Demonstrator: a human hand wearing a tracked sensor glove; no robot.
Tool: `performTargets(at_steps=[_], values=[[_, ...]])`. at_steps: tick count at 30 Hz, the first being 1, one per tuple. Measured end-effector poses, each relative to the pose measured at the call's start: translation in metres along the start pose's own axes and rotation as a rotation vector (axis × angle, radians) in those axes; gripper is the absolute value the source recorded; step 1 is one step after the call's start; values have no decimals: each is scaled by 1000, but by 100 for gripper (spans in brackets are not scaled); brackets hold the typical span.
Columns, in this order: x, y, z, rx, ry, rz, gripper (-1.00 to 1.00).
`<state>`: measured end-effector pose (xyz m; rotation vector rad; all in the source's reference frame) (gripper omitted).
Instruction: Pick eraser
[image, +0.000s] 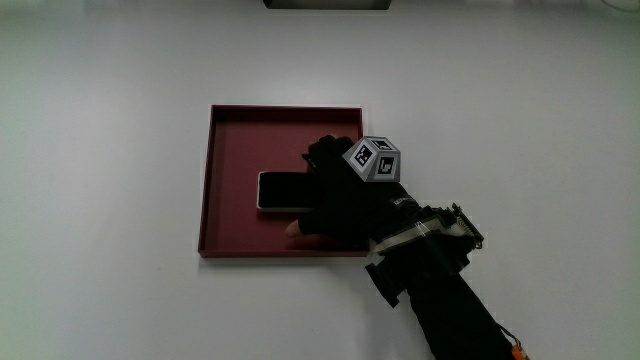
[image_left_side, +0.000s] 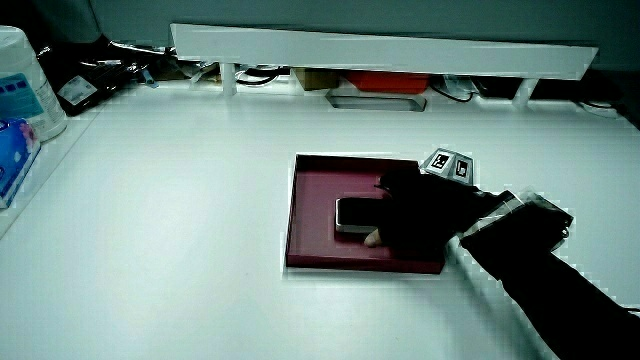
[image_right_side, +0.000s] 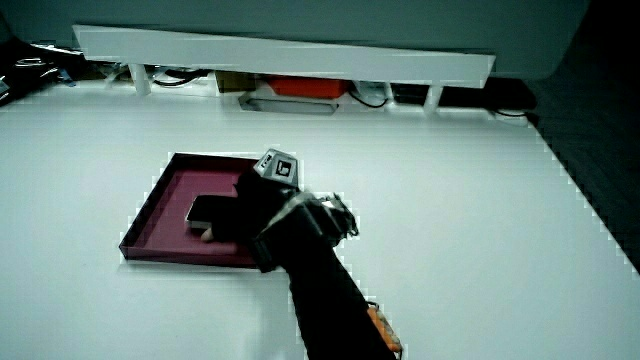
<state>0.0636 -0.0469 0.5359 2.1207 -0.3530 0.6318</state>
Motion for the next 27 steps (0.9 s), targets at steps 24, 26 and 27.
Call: performTargets(at_steps=[24, 26, 27], values=[[-3, 3, -9, 137, -22, 38, 44], [-5, 2, -8, 140, -17, 45, 52], [-6, 1, -7, 138, -6, 58, 56]])
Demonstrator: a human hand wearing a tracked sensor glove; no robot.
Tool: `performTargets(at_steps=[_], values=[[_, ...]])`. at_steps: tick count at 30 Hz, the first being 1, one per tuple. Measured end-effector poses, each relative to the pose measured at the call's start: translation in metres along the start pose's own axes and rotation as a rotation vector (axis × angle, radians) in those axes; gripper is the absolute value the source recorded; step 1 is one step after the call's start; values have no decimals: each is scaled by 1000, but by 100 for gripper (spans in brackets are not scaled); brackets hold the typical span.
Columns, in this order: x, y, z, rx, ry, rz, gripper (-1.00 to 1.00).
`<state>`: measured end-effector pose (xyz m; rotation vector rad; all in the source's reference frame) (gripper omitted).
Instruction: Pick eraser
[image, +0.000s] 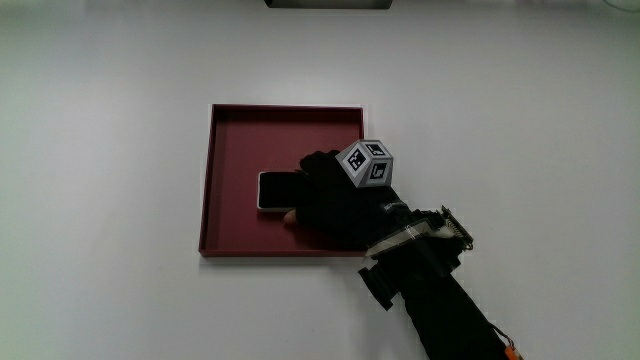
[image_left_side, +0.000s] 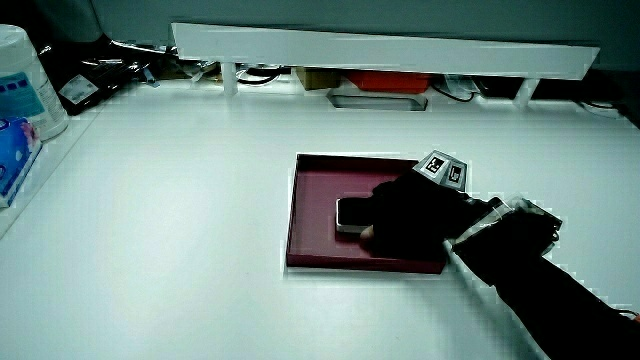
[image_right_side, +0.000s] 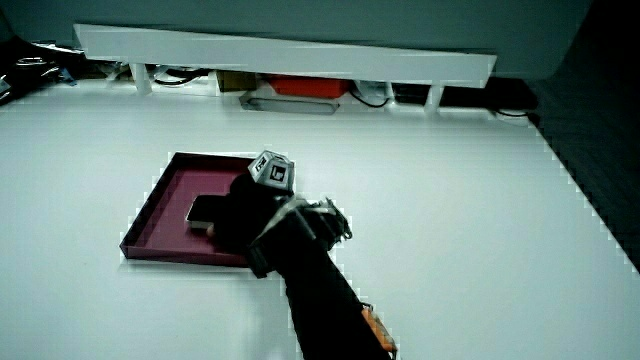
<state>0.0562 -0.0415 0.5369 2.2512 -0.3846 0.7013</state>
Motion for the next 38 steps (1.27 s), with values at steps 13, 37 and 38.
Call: performTargets(at_steps=[13, 37, 38], values=[[-6, -5, 2, 22, 1, 44, 100], [-24, -97, 74, 62, 108, 180, 100], [-23, -102, 75, 65, 123, 175, 100]])
